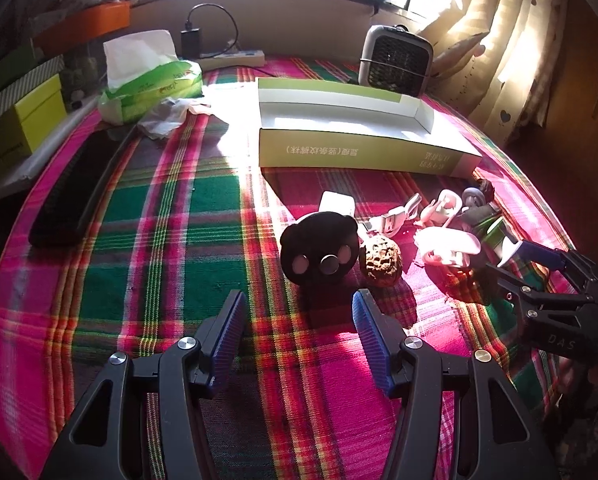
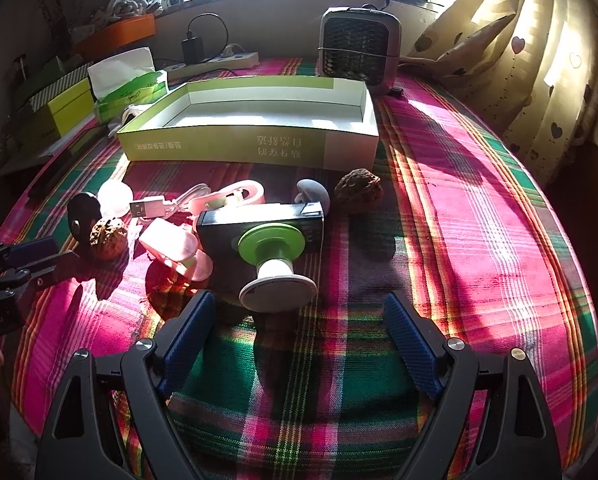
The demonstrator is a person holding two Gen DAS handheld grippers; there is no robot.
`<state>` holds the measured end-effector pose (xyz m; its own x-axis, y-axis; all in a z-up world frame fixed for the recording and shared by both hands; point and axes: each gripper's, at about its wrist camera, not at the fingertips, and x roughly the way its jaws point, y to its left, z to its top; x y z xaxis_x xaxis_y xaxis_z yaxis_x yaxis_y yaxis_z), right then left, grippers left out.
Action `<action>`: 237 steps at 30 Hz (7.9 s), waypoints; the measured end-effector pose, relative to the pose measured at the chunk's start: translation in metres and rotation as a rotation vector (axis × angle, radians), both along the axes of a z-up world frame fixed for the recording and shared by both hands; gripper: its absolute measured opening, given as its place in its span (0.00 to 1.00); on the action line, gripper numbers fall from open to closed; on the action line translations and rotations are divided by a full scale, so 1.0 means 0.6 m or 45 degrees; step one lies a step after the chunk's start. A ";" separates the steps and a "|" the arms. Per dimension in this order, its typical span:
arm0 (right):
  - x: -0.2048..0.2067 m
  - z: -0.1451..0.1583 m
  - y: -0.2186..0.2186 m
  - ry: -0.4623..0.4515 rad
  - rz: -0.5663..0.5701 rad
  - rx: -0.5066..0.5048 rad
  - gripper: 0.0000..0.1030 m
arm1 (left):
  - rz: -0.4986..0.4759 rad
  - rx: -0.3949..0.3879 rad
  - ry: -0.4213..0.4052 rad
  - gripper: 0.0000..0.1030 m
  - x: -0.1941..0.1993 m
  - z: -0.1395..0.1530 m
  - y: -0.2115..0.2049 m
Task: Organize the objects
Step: 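Close left tool on black disc while right tool grasps green-white spool, then carry black disc with left tool while right tool carries spool over box, then open left tool releasing disc in box while right tool releases spool, then withdraw both tools from the box back toward the remaining items, then grasp white cylinder with left tool while right tool grasps the walnut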
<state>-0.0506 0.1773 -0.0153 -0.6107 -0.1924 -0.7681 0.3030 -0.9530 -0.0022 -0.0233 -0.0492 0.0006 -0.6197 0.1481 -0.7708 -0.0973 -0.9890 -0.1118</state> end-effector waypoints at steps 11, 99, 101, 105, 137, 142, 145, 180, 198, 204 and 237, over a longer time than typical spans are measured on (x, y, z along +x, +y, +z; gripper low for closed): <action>-0.020 0.002 -0.003 -0.006 0.026 0.012 0.84 | -0.065 -0.011 0.013 0.53 -0.045 0.000 0.000; -0.327 0.056 -0.090 -0.028 0.127 -0.088 0.34 | -0.111 0.065 -0.019 0.25 -0.347 0.046 0.016; -0.333 0.049 -0.096 -0.045 0.134 -0.070 0.34 | -0.113 0.053 -0.033 0.25 -0.354 0.040 0.019; -0.345 0.040 -0.099 -0.076 0.130 -0.049 0.34 | -0.118 0.041 -0.053 0.25 -0.360 0.032 0.027; -0.312 0.064 -0.083 -0.072 0.077 -0.054 0.55 | -0.093 0.070 -0.038 0.37 -0.327 0.052 0.026; -0.281 0.083 -0.062 -0.035 0.052 -0.080 0.55 | -0.093 0.083 0.012 0.38 -0.294 0.072 0.017; -0.262 0.094 -0.053 -0.017 0.043 -0.095 0.55 | -0.085 0.098 0.029 0.38 -0.272 0.081 0.010; -0.060 0.052 0.062 0.042 -0.047 -0.129 0.55 | -0.128 0.211 -0.004 0.39 -0.096 0.036 -0.014; -0.060 0.043 0.077 0.027 -0.071 -0.153 0.57 | -0.135 0.230 -0.038 0.39 -0.095 0.024 -0.013; -0.069 0.043 0.083 0.018 -0.090 -0.163 0.57 | -0.137 0.225 -0.055 0.39 -0.101 0.017 -0.009; -0.133 0.016 0.068 -0.057 -0.089 -0.074 0.57 | -0.151 0.042 -0.040 0.39 -0.132 0.004 0.015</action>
